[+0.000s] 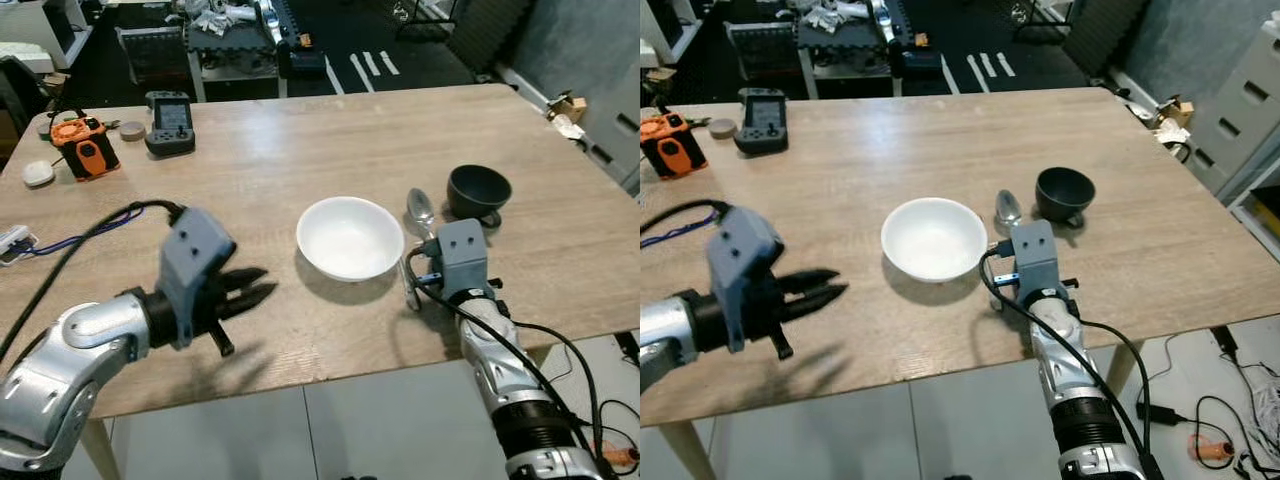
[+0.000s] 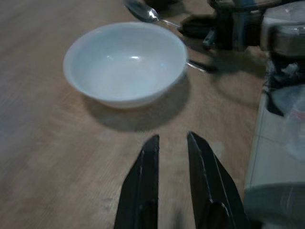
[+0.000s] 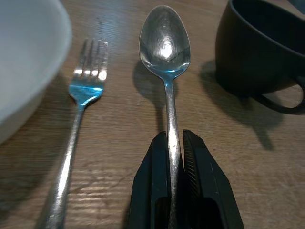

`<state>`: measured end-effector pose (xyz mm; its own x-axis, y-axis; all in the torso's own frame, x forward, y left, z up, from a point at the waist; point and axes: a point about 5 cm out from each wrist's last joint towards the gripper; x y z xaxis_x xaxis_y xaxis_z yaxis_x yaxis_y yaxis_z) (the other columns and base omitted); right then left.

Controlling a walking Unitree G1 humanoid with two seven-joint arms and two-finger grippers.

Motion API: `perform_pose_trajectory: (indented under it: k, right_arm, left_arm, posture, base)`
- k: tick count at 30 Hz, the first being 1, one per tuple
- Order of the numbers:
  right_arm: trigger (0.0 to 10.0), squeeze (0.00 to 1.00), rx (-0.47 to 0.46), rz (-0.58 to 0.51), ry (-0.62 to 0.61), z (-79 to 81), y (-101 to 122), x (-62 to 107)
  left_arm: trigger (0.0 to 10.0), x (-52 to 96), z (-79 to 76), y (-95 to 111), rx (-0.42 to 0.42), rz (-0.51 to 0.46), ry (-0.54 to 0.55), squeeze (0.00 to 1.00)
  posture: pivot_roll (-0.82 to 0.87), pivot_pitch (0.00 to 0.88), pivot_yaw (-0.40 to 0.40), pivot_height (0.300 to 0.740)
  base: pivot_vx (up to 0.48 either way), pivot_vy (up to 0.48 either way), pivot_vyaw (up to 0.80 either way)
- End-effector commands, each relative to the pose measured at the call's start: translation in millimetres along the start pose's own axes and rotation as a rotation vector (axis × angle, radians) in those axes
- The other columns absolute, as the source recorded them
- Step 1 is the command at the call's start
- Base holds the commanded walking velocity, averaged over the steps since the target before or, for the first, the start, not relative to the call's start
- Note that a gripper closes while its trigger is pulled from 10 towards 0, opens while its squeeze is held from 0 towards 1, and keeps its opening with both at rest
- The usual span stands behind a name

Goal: Setting the table

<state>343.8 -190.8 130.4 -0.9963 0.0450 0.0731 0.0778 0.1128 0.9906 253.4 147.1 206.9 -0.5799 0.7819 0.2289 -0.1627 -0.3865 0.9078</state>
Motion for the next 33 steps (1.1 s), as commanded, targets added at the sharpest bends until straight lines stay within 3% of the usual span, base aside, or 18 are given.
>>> perform_pose_trajectory:
  k: [1, 6, 10, 20, 30, 31, 32, 33]
  right_arm:
    - [10.0, 0.00, -0.005, 0.000, -0.015, -5.0, -1.8, 0.7]
    - [10.0, 0.00, 0.011, 0.019, -0.026, -20.0, -1.9, 6.0]
    - [10.0, 0.00, 0.008, 0.044, 0.010, -28.3, -2.1, 15.2]
    - [10.0, 0.00, -0.049, 0.075, 0.090, -16.4, -0.3, 23.4]
    - [10.0, 0.00, -0.056, 0.083, 0.066, -13.7, -0.2, 21.4]
    - [10.0, 0.30, -0.051, 0.081, 0.060, -14.6, 0.0, 21.5]
    - [10.0, 0.30, -0.051, 0.081, 0.060, -14.6, 0.0, 21.5]
    - [10.0, 1.00, -0.050, 0.076, 0.055, -16.2, 1.0, 21.6]
  left_arm:
    - [10.0, -3.3, -1.1, 1.5, -0.012, 0.011, -0.033, 0.00]
    - [10.0, -9.1, 1.1, 7.5, -0.023, 0.008, -0.052, 0.00]
    - [10.0, -8.9, 13.2, 16.7, -0.050, -0.006, -0.020, 0.00]
    - [10.0, -8.5, 21.9, 32.6, -0.131, -0.037, -0.069, 0.00]
    - [10.0, -8.3, 19.1, 32.8, -0.128, -0.046, -0.076, 0.00]
    - [10.0, -8.3, 19.1, 32.6, -0.127, -0.047, -0.074, 0.00]
    - [10.0, -8.3, 19.1, 32.6, -0.127, -0.047, -0.074, 0.00]
    - [10.0, -8.4, 19.1, 32.5, -0.126, -0.048, -0.074, 0.00]
  posture:
    - [0.02, 0.087, 0.070, 0.740]
    - [0.02, 0.086, 0.073, 0.740]
    - [0.02, 0.086, 0.076, 0.740]
    - [0.02, 0.082, 0.083, 0.740]
    - [0.02, 0.080, 0.078, 0.740]
    - [0.02, 0.080, 0.078, 0.740]
    - [0.02, 0.080, 0.078, 0.740]
    - [0.02, 0.080, 0.078, 0.740]
  base:
    - [0.000, 0.000, 0.00]
    - [0.000, 0.000, 0.00]
    - [0.000, 0.000, 0.00]
    - [0.000, 0.000, 0.00]
    - [0.000, 0.000, 0.00]
    - [0.000, 0.000, 0.00]
    - [0.000, 0.000, 0.00]
    - [0.000, 0.000, 0.00]
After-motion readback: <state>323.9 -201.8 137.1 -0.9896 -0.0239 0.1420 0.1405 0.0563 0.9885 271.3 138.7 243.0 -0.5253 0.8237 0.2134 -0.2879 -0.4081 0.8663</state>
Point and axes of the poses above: a point about 5 cm out from each wrist's last joint towards the gripper, its own x axis pointing back from the gripper into the wrist, its own y axis along the axis of the wrist's last joint, z = x × y, and after that the axes turned 10 degrees about -x, right-handed
